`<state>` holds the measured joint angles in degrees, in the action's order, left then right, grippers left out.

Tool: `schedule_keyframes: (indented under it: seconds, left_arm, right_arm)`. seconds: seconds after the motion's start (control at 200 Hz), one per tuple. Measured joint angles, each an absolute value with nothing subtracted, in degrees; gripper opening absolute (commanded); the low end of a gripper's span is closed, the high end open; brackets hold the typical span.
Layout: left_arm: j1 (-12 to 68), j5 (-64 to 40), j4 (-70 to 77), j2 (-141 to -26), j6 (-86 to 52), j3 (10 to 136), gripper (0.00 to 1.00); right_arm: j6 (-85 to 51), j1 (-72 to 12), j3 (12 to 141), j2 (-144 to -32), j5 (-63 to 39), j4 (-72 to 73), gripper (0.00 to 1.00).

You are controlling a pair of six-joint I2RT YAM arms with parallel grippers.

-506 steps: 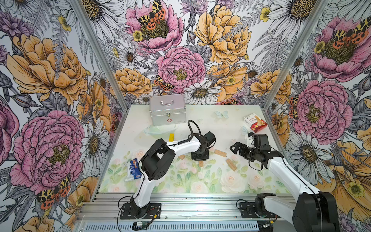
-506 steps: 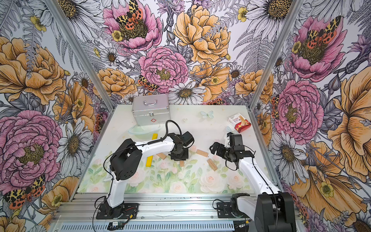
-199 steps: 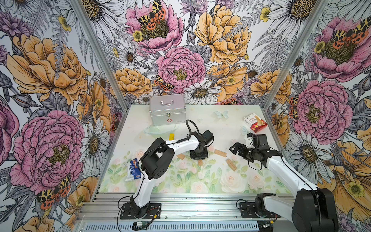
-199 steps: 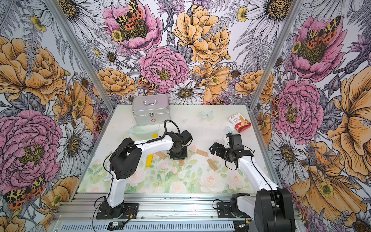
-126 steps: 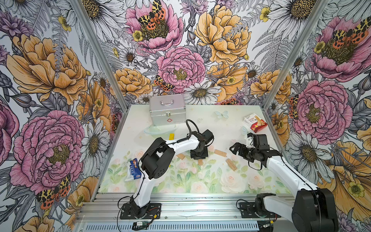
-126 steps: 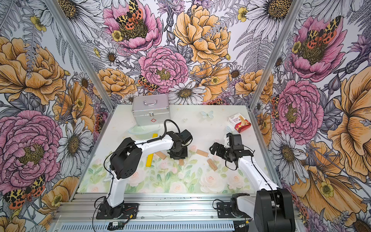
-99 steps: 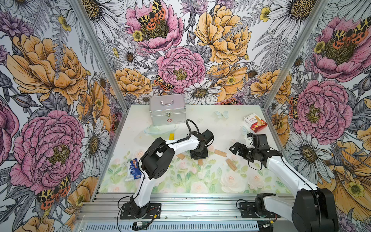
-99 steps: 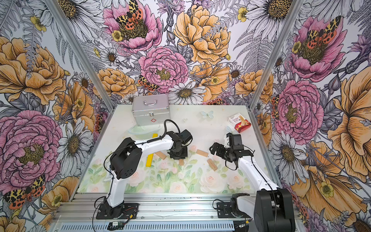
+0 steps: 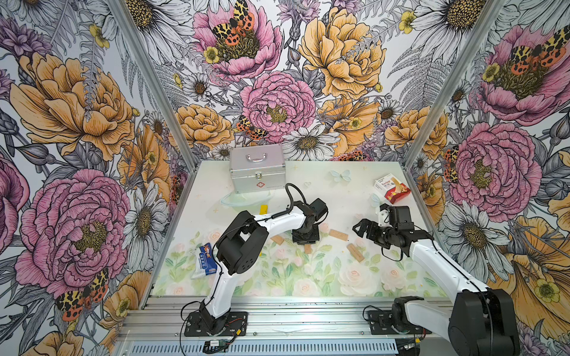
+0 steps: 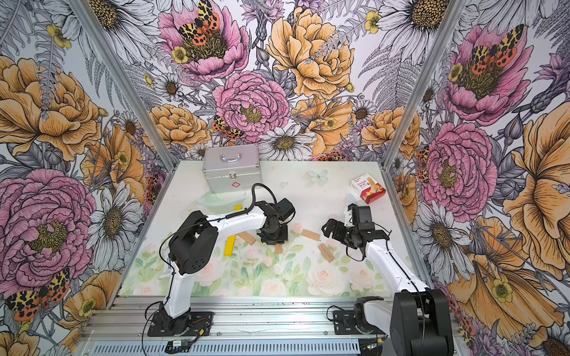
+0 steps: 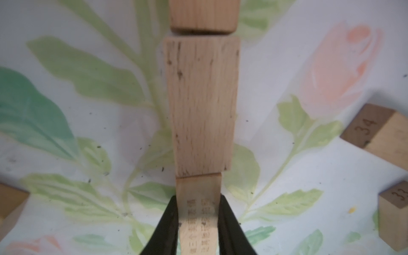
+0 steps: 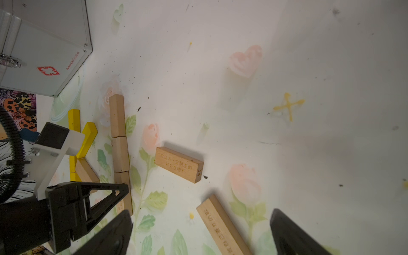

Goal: Assemble the letter k with building blocks
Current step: Assemble the building block at the center of the board.

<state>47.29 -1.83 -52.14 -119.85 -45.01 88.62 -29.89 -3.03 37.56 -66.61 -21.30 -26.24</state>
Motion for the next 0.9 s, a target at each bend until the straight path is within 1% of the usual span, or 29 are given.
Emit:
schedule_keyframes:
  seconds: [0.07, 0.185, 0.24, 0.901]
  left_arm:
    - [47.2, -2.0, -52.1, -119.9, -45.0, 88.6, 0.24]
    - [47.1, -2.2, -52.1, -119.9, -44.7, 88.6, 0.35]
    - [47.0, -2.2, -52.0, -120.0, -44.6, 88.5, 0.38]
    - [47.0, -2.2, -51.6, -119.9, -42.9, 88.6, 0.41]
  right_arm:
    - [-29.9, -3.0, 37.6, -66.6, -21.3, -26.2, 0.99]
    - [-29.9, -3.0, 37.6, -66.6, -21.3, -26.2, 0.99]
    - [-29.9, -3.0, 37.6, -66.6, -21.3, -26.2, 0.99]
    - [-29.9, -2.9, 37.6, -66.6, -21.3, -26.2, 0.99]
